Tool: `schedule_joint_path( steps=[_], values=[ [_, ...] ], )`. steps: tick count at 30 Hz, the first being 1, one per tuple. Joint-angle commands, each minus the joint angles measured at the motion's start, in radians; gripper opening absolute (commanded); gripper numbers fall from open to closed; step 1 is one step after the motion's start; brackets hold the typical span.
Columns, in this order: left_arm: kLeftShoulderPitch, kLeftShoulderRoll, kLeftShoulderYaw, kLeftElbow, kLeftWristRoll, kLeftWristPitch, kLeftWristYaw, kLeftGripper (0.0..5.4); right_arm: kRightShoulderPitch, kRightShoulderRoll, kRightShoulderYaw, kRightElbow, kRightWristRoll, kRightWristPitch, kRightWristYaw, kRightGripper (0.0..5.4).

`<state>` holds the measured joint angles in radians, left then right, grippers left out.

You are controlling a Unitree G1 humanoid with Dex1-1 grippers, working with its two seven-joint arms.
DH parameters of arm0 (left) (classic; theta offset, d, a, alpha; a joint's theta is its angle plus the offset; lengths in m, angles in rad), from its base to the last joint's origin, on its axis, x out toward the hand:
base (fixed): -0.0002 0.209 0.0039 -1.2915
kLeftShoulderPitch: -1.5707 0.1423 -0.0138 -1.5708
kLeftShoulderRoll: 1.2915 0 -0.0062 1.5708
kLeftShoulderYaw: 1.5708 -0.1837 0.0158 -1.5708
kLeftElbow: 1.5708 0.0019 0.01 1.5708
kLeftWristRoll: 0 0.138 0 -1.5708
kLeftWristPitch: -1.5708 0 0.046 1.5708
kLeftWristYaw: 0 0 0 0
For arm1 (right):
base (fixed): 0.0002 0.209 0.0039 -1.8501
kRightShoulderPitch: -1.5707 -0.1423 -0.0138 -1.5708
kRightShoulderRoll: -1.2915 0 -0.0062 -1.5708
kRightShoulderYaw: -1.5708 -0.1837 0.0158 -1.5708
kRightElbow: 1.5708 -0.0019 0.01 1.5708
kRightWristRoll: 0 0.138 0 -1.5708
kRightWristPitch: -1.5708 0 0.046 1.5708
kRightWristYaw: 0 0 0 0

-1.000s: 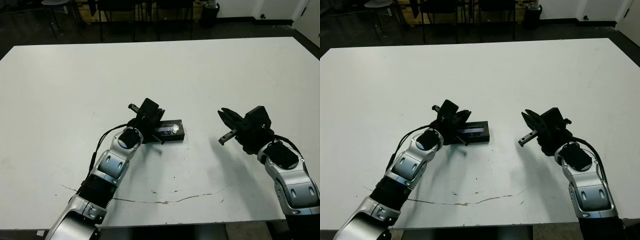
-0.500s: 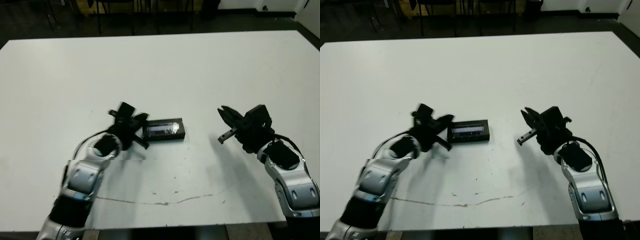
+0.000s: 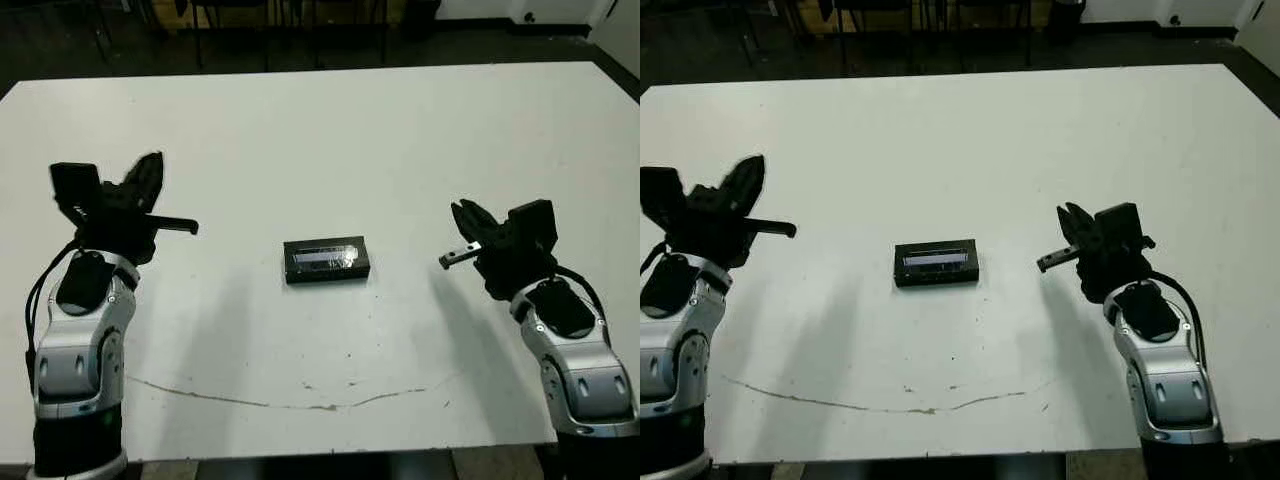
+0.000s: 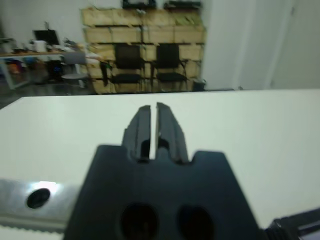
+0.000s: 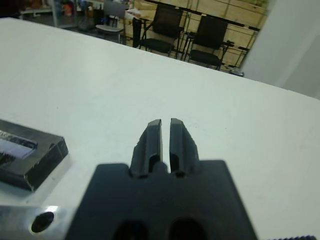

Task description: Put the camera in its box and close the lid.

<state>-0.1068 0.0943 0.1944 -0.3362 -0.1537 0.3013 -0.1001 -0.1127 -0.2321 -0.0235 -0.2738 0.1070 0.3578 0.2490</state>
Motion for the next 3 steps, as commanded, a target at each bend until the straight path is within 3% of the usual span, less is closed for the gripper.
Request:
schedule_joint_path(
  steps=[1,3],
  values=[
    [0.043,-0.054,-0.043,0.033,0.028,-0.073,0.041,0.01,-0.007,0.047,0.005,0.040,0.004,-0.023,-0.033,0.00],
    [0.042,-0.081,-0.066,0.065,0.035,-0.105,0.056,0.01,-0.013,0.072,0.015,0.048,-0.004,-0.026,-0.055,0.00]
  ],
)
